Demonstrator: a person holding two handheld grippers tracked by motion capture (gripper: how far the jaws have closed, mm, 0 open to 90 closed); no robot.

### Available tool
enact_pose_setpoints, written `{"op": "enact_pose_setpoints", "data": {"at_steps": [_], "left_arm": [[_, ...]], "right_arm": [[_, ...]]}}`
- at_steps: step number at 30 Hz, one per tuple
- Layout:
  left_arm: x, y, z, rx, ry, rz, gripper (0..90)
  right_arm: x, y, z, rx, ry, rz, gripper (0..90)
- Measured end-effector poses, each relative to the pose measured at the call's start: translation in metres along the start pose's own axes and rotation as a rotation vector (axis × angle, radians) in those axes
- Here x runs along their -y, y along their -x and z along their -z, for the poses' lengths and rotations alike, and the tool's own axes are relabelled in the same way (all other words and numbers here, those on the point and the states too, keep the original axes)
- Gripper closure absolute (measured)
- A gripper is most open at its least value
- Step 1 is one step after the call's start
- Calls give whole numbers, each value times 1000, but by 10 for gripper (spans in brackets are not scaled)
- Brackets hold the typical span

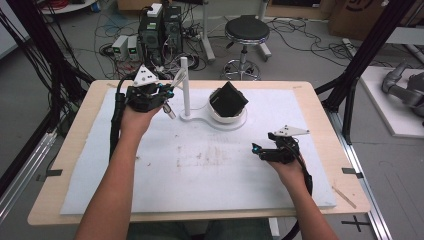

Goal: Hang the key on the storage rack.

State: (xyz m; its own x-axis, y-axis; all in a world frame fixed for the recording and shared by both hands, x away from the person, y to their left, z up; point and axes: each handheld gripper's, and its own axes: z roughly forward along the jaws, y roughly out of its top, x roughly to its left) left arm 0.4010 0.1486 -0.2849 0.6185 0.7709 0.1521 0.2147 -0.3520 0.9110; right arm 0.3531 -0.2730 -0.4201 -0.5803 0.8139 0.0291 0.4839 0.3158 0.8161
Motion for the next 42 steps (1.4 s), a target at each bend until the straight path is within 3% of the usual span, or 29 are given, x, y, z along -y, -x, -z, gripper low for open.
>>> {"op": "enact_pose_setpoints", "data": {"at_steps": [16,20,21,22,23,26,32,42], "left_arm": [[9,-2,-30,-23,-95,-19,814],[14,-4,-35,-16,-118,0,808],[15,-5,-37,-15,-120,13,781],[16,-7,-37,-26,-126,23,675],[17,-8,-37,-26,-126,37,624],[21,-12,-33,-20,-123,56,560],[33,-14,-19,42,-109,97,461],[55,-11,6,148,-98,91,399]], "right_arm": [[1,0,0,-4,-13,1,210],[1,0,0,-4,-14,-4,210],[1,0,0,-1,-14,-2,210],[1,0,0,-2,-13,0,210],[1,0,0,-5,-14,0,210],[1,0,0,-7,-13,3,210],[1,0,1,-6,-14,5,210],[2,0,3,-4,-7,2,210]]}}
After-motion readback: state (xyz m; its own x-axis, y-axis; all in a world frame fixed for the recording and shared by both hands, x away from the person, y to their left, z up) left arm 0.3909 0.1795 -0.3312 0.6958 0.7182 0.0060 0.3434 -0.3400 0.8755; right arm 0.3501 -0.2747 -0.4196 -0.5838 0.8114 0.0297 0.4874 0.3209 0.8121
